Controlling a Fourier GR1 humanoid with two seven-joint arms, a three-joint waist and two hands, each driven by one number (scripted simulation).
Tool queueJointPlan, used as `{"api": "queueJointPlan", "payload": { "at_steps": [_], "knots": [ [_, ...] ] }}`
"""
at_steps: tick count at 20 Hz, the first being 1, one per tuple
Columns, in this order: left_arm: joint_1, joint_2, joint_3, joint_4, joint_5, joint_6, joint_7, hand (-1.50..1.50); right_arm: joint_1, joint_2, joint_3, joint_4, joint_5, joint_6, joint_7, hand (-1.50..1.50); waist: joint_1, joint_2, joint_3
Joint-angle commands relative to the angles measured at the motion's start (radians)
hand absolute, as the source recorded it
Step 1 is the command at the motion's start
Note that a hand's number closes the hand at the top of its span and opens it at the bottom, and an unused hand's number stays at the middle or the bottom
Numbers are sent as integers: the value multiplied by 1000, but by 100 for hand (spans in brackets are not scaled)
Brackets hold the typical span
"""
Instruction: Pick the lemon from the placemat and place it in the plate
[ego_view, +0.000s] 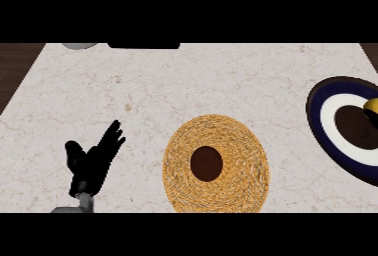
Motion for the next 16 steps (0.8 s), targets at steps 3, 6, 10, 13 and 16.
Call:
{"api": "queueJointPlan", "payload": {
  "at_steps": [3, 6, 10, 13, 16],
  "knots": [
    [-31, -21, -1, 42, -19, 34, 27, 0, -51, 77, -175, 77, -173, 53, -378, -150, -9, 5, -1],
    [-19, -24, 3, 30, -11, 30, 22, 0, -92, 46, -274, 118, -269, 142, -450, -150, -10, 1, -3],
    [-9, -23, 7, 8, -22, 52, 58, 0, -16, 39, -372, 172, -367, 260, -562, -150, -24, -4, -6],
    [8, 9, 17, -20, -1, 5, 60, 0, 19, -2, -375, 215, -406, 429, -554, -150, -24, -6, -6],
    [26, -19, -7, -68, -21, 47, 106, 0, 130, -26, -384, 181, -442, 575, -554, -150, -31, -9, -7]
  ]
}}
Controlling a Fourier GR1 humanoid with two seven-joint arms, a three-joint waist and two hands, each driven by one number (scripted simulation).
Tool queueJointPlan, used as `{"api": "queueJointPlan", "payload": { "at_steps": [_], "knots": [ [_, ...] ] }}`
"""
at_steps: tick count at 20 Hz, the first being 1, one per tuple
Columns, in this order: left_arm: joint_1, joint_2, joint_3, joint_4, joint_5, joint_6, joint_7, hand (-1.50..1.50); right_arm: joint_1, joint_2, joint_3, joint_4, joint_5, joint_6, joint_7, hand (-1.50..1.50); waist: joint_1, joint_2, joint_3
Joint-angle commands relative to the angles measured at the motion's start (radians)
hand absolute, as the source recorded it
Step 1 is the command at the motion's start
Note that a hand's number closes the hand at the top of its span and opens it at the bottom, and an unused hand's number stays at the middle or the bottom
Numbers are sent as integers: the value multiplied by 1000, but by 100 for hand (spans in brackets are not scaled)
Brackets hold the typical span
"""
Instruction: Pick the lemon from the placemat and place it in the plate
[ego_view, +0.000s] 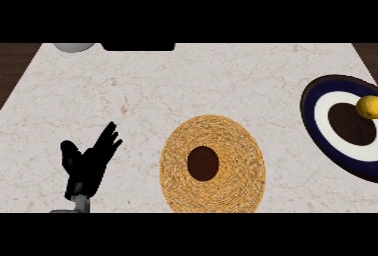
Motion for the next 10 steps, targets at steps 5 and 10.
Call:
{"api": "queueJointPlan", "payload": {
  "at_steps": [5, 10],
  "knots": [
    [7, -23, -15, 4, -29, 22, 7, 0, 236, 79, 31, -118, -55, 264, -96, -150, -11, -2, -4],
    [25, 20, 10, -39, -7, -18, 36, 0, 407, 137, 78, -315, -29, 237, -69, -150, -12, -3, -5]
  ]
}}
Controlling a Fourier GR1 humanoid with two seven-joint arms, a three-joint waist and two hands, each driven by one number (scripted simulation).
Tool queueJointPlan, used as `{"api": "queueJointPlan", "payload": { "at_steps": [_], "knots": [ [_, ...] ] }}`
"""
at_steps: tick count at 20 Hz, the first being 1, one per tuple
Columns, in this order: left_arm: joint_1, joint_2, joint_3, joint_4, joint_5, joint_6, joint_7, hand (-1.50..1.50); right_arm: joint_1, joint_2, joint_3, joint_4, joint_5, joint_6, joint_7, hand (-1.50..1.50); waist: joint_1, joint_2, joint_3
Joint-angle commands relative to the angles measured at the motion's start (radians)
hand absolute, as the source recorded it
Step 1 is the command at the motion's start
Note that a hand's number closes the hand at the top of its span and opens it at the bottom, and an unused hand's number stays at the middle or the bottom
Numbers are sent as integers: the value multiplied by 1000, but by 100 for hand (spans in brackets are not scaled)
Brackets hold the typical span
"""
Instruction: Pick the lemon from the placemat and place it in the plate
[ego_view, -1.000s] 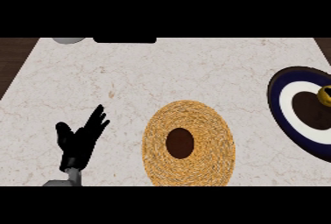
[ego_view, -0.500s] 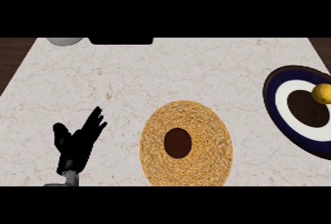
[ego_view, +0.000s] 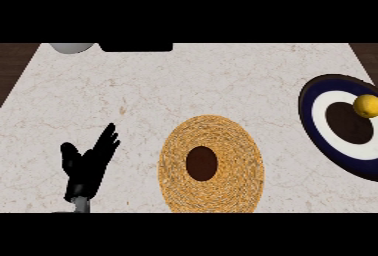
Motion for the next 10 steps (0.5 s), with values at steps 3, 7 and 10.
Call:
{"api": "queueJointPlan", "payload": {
  "at_steps": [3, 7, 10],
  "knots": [
    [19, -19, -6, 18, -7, -4, -22, 0, 207, 70, 37, -155, 31, 8, -26, -150, -2, 3, -3],
    [-69, 3, 42, 112, 0, -24, -20, 0, 265, 120, 68, -277, 56, -38, 4, -150, -1, 4, -3],
    [-10, 1, 26, -11, -3, -10, 42, 0, 313, 158, 68, -305, 66, -44, -9, -150, 3, 4, -2]
  ]
}}
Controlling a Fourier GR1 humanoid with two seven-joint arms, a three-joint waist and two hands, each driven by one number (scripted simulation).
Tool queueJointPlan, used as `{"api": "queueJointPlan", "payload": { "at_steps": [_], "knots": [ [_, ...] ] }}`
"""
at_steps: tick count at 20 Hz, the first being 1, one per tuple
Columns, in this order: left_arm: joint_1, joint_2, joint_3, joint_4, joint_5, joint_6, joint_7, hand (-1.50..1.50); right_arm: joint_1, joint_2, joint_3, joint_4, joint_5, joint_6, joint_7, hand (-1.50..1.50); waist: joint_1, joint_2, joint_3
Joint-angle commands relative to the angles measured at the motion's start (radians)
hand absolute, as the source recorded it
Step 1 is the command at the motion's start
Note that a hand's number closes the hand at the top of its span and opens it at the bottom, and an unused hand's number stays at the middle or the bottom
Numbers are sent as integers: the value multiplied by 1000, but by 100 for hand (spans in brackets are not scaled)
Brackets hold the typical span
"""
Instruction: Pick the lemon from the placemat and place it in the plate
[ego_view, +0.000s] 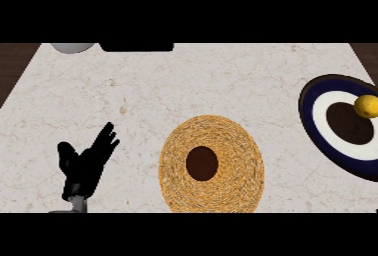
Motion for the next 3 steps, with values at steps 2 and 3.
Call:
{"api": "queueJointPlan", "payload": {
  "at_steps": [2, 3],
  "knots": [
    [-45, -20, 7, 81, -21, 11, -6, 0, 97, 94, 41, -177, 32, -53, 25, -150, -2, 4, -2],
    [-40, -12, 18, 37, 3, 4, 50, 0, 104, 44, 1, -87, 17, 6, 1, -150, 0, 4, -2]
  ]
}}
